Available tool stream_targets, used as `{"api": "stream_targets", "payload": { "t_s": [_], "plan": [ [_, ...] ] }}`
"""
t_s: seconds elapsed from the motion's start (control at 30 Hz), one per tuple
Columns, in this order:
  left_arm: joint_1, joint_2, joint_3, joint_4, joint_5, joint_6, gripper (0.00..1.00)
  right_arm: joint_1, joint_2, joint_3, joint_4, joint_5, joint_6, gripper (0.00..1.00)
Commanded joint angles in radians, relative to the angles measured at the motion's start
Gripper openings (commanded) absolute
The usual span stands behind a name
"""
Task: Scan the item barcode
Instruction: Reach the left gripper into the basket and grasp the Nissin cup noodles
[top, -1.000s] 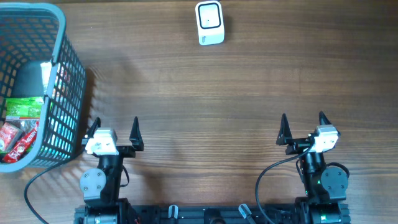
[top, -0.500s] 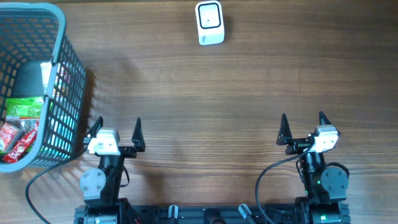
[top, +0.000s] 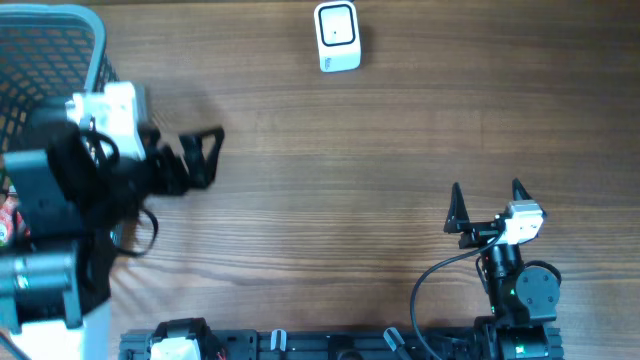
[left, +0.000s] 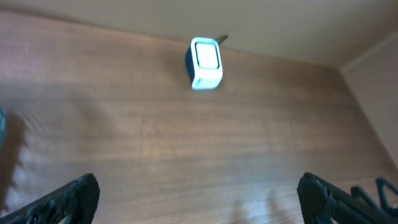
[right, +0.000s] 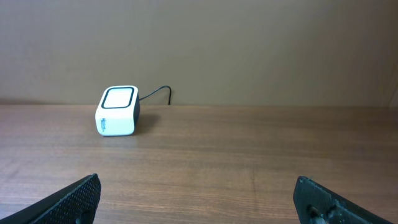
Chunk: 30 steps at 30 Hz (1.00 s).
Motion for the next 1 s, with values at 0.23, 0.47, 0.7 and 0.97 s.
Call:
{"api": "stream_targets", "payload": {
  "t_s": [0.23, 0.47, 0.7, 0.97],
  "plan": [
    [0.302, 0.177, 0.251, 0.151, -0.107, -0.035, 1.0, 0.002, -0.005, -0.001, 0.004, -0.013, -0.017, 1.0],
    [0.652, 0.458, 0.29, 0.089, -0.167, -0.035, 1.0, 0.002, -0.005, -0.001, 0.005, -0.013, -0.017, 1.0],
    [0.66, 0.669, 0.29, 0.115, -0.134, 0.246, 1.0, 0.002, -0.005, -0.001, 0.005, -0.013, -0.017, 1.0],
    [0.637, 0.922, 0.29, 0.12, 0.002, 0.475, 1.0, 0.002, -0.005, -0.001, 0.004, -0.013, -0.017, 1.0]
  ]
}}
